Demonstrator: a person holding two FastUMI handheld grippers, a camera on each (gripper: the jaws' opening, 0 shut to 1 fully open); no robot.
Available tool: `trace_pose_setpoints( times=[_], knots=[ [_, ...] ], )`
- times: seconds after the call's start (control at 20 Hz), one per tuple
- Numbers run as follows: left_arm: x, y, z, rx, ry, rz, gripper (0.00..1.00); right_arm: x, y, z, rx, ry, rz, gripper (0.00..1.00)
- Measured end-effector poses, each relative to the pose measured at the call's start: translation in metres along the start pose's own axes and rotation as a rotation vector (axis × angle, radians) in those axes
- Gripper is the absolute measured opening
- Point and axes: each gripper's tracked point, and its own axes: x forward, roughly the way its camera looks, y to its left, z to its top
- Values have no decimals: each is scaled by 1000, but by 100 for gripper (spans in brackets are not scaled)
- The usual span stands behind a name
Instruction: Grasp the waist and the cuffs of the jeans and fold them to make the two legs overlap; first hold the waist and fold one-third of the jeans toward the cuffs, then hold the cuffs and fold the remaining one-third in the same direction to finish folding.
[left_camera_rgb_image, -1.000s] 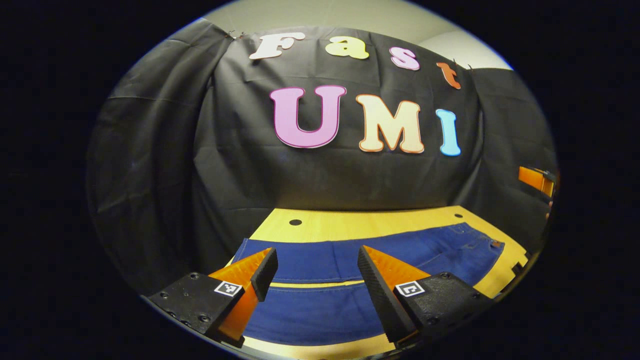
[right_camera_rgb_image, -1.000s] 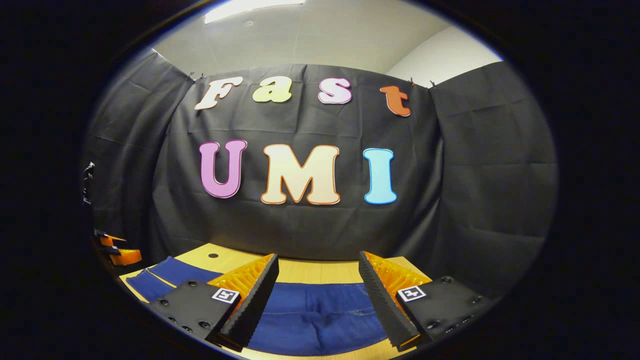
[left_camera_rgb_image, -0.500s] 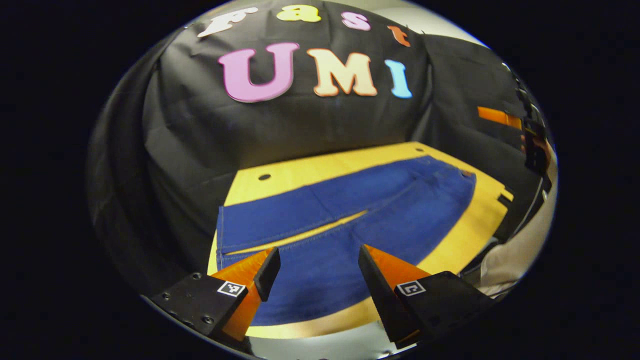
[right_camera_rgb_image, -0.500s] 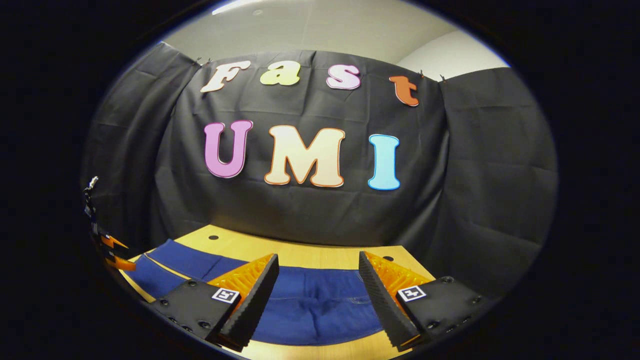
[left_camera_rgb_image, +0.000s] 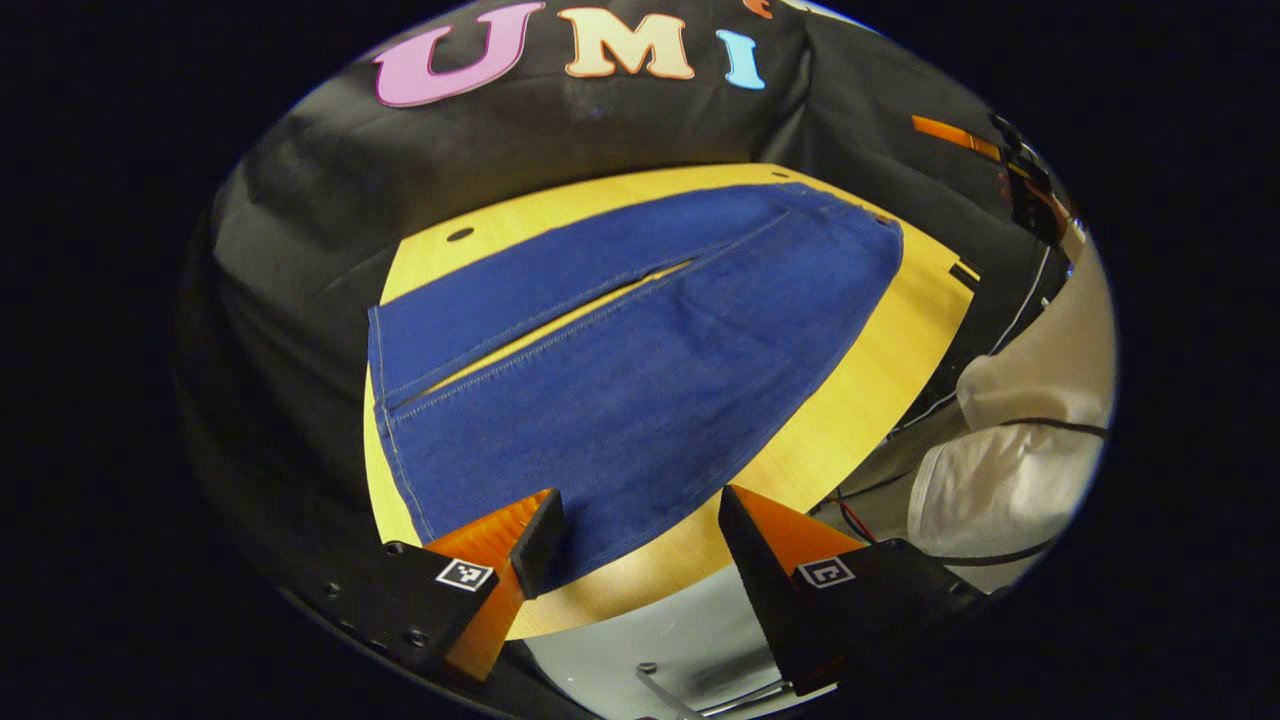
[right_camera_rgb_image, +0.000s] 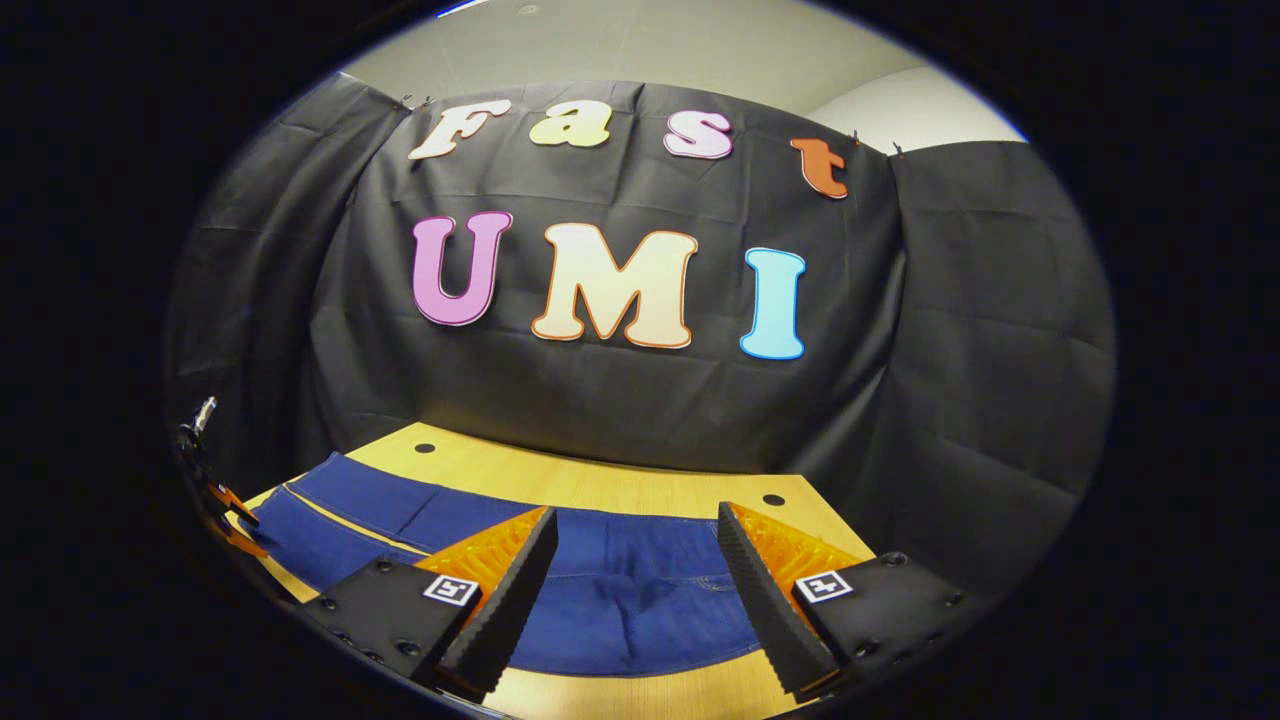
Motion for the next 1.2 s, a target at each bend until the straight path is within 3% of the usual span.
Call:
trace_pose_setpoints(
  times=[0.4,0.5,0.55,0.65,0.7,0.75,0.95,1.15,1.2],
  knots=[
    [16,11,-37,126,178,-73,94,4,0,-9,21,28,-3,99],
    [16,13,-37,148,200,-89,93,4,0,-11,17,33,-3,99],
    [15,14,-38,159,216,-92,97,4,1,-12,11,34,0,99],
    [15,12,-37,175,250,-115,92,5,2,-14,-2,39,5,99],
    [18,14,-38,188,271,-125,97,6,4,-15,-6,43,8,99],
    [20,14,-37,201,289,-132,92,6,6,-16,-7,44,13,99],
    [17,10,-38,211,360,-130,93,12,19,-25,22,71,54,99],
    [20,8,-33,230,376,-130,81,15,29,-28,33,81,82,99],
    [19,9,-32,236,376,-130,68,16,31,-29,34,84,86,99]
  ],
)
